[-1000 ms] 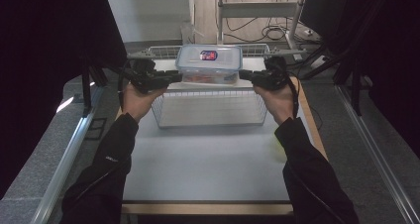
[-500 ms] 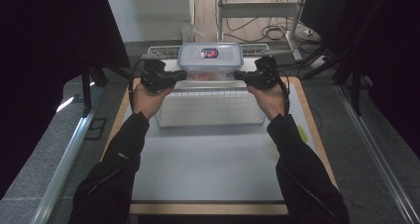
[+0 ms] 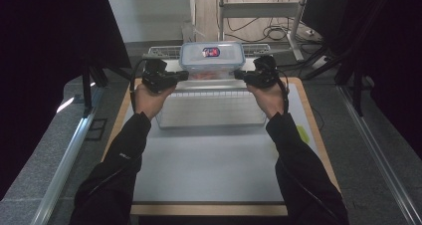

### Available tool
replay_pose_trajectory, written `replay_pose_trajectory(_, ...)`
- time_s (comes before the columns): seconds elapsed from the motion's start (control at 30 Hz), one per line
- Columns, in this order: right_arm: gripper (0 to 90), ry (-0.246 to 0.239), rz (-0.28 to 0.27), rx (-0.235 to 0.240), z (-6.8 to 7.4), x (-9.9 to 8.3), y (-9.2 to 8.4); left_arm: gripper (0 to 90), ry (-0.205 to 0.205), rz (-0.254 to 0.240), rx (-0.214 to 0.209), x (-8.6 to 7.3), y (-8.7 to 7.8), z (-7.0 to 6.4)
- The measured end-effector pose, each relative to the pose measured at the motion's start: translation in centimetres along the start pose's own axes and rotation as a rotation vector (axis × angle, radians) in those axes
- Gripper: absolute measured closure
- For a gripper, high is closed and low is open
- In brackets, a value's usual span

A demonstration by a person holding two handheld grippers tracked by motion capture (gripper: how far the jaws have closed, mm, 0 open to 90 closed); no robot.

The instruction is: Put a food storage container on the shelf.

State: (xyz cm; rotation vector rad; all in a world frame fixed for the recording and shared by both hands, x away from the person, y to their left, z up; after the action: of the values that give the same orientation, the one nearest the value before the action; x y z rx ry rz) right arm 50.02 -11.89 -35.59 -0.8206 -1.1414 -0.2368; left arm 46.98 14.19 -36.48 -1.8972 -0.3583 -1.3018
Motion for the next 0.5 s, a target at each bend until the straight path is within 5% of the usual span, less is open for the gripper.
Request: replay_pose_trajectory(0.5, 66.3, -0.031, 0.002, 0.034, 1.3, -1.3, -1.3, 68.8, 0.053, 0.016, -0.021, -2.2, -1.9, -1.5)
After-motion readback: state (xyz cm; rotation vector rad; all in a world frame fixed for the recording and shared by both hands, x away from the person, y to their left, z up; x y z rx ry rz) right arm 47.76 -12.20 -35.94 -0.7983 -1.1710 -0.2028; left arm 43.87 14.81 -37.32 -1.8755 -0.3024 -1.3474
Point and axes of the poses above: each handheld gripper's, and its own axes: y roughly forward along the jaws, x roughly out of its top, z roughly to its left, the point moved 5 cm from there along y, roughly forward along the jaws, and after that the axes turned 1 degree about x, right-handed, at the moved point
